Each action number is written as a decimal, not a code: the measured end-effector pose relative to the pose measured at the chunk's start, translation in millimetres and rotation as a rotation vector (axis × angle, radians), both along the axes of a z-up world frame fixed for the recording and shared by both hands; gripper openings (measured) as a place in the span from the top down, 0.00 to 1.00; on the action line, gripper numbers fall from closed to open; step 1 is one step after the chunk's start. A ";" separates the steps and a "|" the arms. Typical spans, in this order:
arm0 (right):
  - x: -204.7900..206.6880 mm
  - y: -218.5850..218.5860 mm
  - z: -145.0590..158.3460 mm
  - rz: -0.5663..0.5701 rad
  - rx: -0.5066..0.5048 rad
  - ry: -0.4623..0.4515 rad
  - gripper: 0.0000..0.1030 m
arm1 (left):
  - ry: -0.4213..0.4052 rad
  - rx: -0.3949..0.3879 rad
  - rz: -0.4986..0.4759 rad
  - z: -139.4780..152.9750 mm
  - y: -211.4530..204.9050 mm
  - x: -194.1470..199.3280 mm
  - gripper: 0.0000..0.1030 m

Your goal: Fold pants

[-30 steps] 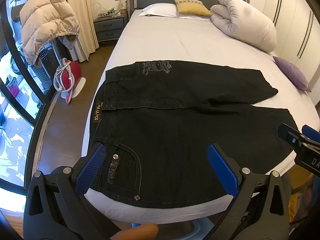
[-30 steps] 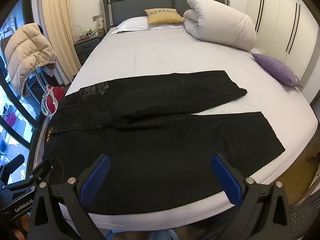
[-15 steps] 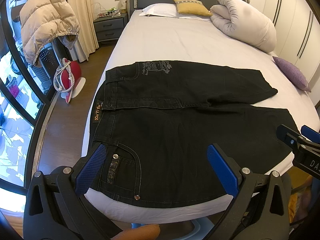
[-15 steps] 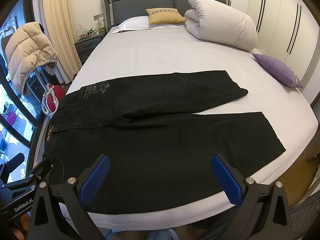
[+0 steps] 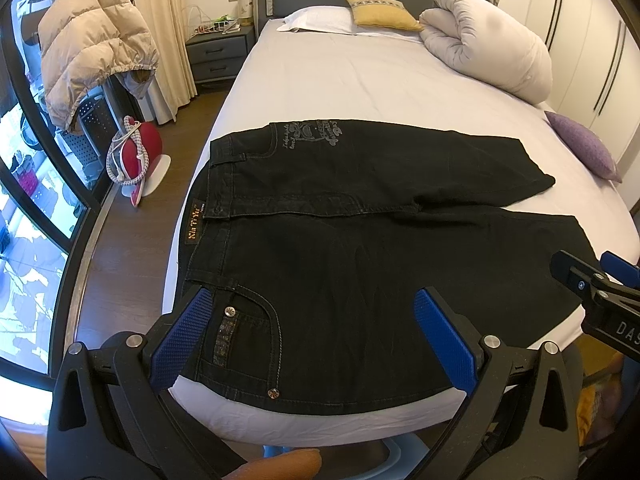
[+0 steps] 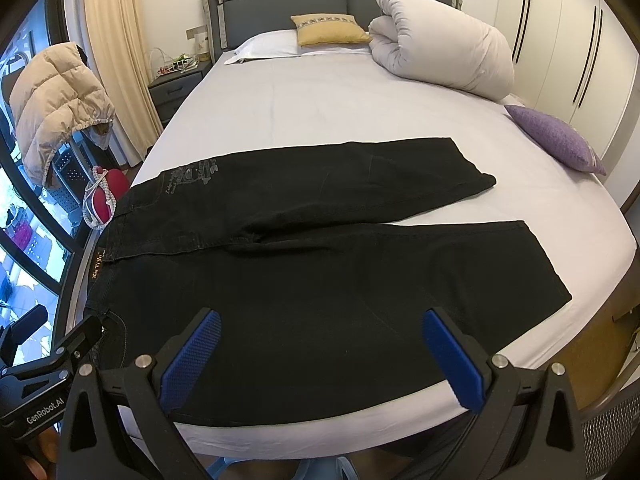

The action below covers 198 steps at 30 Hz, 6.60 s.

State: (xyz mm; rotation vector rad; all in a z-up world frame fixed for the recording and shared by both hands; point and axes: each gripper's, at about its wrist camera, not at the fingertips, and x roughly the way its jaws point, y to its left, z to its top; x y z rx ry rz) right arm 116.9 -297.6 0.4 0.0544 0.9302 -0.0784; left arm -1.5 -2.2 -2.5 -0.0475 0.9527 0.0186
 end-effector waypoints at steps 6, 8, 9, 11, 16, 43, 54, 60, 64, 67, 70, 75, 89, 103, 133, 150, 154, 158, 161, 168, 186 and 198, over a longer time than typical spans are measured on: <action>-0.4 -0.6 0.2 0.000 0.002 0.002 0.00 | 0.001 0.000 0.000 -2.3 0.1 -2.5 0.00; -0.4 -0.7 0.2 0.001 0.002 0.002 0.00 | 0.001 0.000 0.000 -2.5 0.0 -2.7 0.00; -0.3 -0.6 0.2 0.001 0.002 0.002 0.00 | 0.002 0.000 0.000 -2.5 0.0 -2.8 0.00; -0.6 -0.4 -0.1 0.000 0.002 0.002 0.00 | 0.001 0.000 0.000 -2.2 0.0 -2.4 0.00; -0.3 -0.8 0.1 0.000 0.003 0.003 0.00 | 0.001 0.001 -0.001 -1.0 -1.3 -0.9 0.00; -0.6 -1.1 -2.9 0.000 0.005 0.009 0.00 | 0.004 0.001 -0.001 -2.3 -2.9 -2.1 0.00; -0.6 -1.5 -4.5 -0.001 0.006 0.011 0.00 | -0.002 0.011 0.000 -2.6 -5.7 -3.9 0.00; -2.5 -1.2 -10.3 0.002 0.006 0.014 0.00 | -0.089 0.062 -0.025 -2.4 -14.7 -10.1 0.00; 0.6 -1.5 -14.0 0.018 0.025 0.012 0.00 | -0.158 0.060 -0.071 7.1 -7.6 -2.7 0.00; 8.9 -6.7 -11.8 0.042 0.058 0.000 0.00 | -0.172 0.072 -0.109 16.4 1.3 15.9 0.00; 21.6 -9.4 -8.7 0.082 0.094 -0.026 0.00 | -0.137 0.080 -0.149 8.8 11.4 43.8 0.00; 50.1 -15.9 -4.9 0.123 0.122 -0.080 0.00 | -0.212 0.075 -0.081 0.5 32.2 67.1 0.00; 161.1 -23.3 -12.9 0.257 0.058 -0.105 0.04 | -0.108 0.033 -0.106 -28.5 118.9 252.1 0.00; 233.3 -10.5 -47.3 0.500 0.089 0.051 0.40 | 0.365 -0.043 -0.621 -119.6 109.7 404.5 0.34; 335.0 124.4 -55.0 1.013 -0.086 0.166 0.56 | 0.092 0.022 -0.724 -44.1 96.3 304.9 0.95; 333.5 151.2 -68.3 1.026 -0.109 0.224 0.91 | 0.063 0.002 -0.708 -47.8 92.6 278.6 0.95; 318.1 142.3 -63.3 0.993 0.017 0.224 0.92 | 0.060 -0.011 -0.706 -47.3 96.9 261.8 0.95; 304.0 146.8 -60.3 1.010 0.128 0.234 0.92 | 0.063 -0.014 -0.704 -43.0 100.4 259.9 0.95; 287.5 156.1 -60.0 1.069 0.127 0.235 0.92 | 0.069 -0.014 -0.706 -42.1 104.2 253.9 0.95; 241.3 156.4 -52.6 1.225 -0.020 0.254 0.93 | 0.083 -0.018 -0.718 -39.0 112.4 227.4 0.95; 8.6 138.8 -110.5 1.601 -0.993 0.032 0.94 | 0.166 0.023 -0.882 -76.0 56.8 92.2 0.95; -31.9 149.0 -131.3 1.607 -1.017 0.003 0.94 | 0.199 0.039 -0.871 -74.2 59.4 67.0 0.95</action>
